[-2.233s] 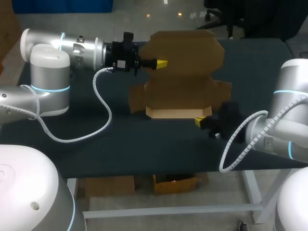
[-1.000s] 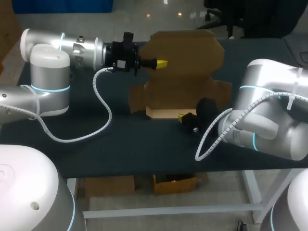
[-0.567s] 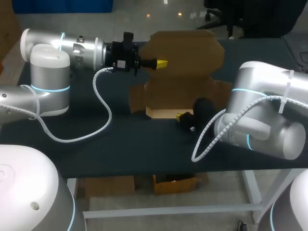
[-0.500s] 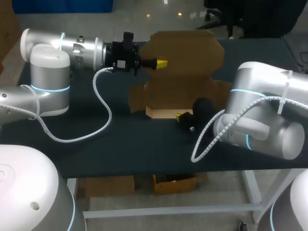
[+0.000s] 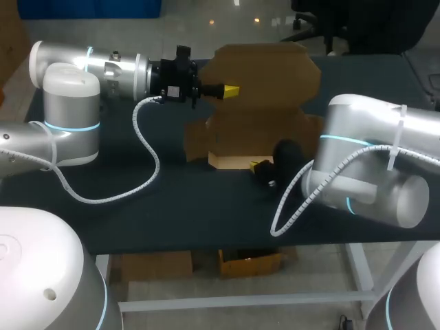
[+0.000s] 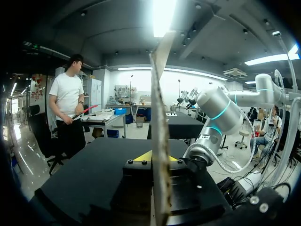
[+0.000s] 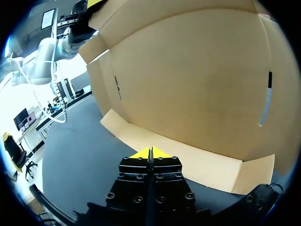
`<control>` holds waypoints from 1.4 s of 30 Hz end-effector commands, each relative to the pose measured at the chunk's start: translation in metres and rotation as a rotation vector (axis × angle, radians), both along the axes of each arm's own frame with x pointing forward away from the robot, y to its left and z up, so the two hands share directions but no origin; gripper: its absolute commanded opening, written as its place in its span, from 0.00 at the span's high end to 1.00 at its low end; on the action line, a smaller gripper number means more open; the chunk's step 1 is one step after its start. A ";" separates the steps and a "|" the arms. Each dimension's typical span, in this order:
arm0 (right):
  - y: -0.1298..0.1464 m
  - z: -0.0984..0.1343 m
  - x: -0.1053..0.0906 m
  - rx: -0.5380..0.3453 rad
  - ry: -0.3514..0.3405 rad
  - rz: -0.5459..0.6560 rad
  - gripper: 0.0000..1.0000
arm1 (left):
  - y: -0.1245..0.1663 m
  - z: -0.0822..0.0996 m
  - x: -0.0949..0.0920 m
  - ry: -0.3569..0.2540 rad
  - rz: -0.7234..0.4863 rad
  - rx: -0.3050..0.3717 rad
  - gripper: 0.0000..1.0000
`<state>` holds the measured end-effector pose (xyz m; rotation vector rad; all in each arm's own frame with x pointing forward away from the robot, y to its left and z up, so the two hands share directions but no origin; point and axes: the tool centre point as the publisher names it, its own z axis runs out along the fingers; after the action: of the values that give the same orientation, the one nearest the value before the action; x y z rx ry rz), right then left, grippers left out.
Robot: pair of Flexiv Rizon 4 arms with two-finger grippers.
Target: Assemble the packaging by folding the flat box into shape, placing the metal phone stand inside, and closing the box properly
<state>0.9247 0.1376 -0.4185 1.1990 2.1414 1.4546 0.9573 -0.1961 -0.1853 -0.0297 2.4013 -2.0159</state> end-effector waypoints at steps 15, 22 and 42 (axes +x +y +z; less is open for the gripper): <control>0.003 -0.013 0.002 0.007 0.008 -0.023 1.00 | 0.001 -0.001 0.001 0.001 -0.004 0.001 1.00; 0.003 -0.009 0.003 0.013 -0.001 -0.026 1.00 | 0.001 -0.001 0.001 0.001 -0.004 0.001 1.00; 0.001 -0.003 0.013 0.005 -0.026 -0.026 1.00 | 0.001 -0.001 0.001 0.001 -0.004 0.001 1.00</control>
<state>0.9360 0.1357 -0.4180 1.1971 2.1069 1.4558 0.9574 -0.1961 -0.1853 -0.0298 2.4014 -2.0159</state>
